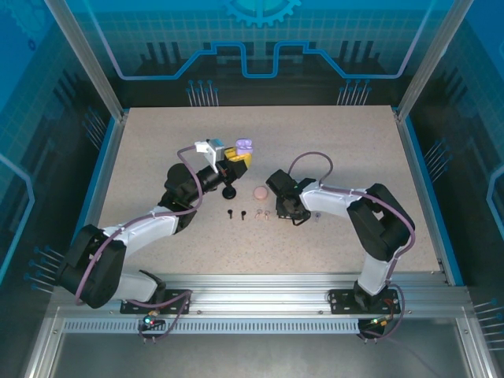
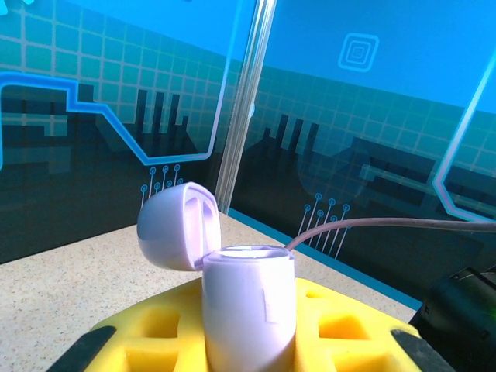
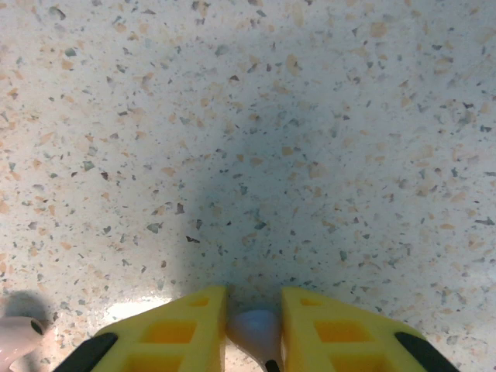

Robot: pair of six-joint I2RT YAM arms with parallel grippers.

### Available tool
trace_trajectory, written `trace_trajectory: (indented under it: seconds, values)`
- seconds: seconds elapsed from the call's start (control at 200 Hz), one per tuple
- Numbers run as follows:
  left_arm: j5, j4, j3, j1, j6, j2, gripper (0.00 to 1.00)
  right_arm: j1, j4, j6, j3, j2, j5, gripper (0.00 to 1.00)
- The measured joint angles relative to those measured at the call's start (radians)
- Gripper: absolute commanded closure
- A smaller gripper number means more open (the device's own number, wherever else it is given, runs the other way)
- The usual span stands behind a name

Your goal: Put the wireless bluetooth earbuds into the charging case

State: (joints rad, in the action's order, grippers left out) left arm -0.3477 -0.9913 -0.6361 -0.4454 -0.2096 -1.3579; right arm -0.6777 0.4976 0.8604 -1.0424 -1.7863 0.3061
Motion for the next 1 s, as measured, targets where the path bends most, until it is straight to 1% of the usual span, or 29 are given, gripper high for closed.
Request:
trace_trajectory:
  seconds: [0.28,0.39,0.535,0.72,1.0]
  values:
    - [0.004,0.000,0.000,-0.004,0.007,0.000,1.00,0.000,-0.006,-0.002,0.027,0.033,-0.016,0.81]
    - [0.004,-0.002,0.000,-0.005,0.010,0.000,1.00,0.000,0.016,-0.006,0.031,0.078,-0.023,0.81]
    - [0.005,-0.028,0.003,-0.005,0.011,-0.009,1.00,0.000,0.038,-0.025,0.018,0.174,-0.022,0.81]
    - [0.011,-0.084,0.005,-0.011,0.027,-0.043,1.00,0.000,0.068,-0.067,-0.069,0.274,-0.022,0.81]
    - [0.011,-0.218,0.010,-0.029,0.051,-0.097,1.00,0.000,0.089,-0.151,-0.267,0.388,-0.019,0.82]
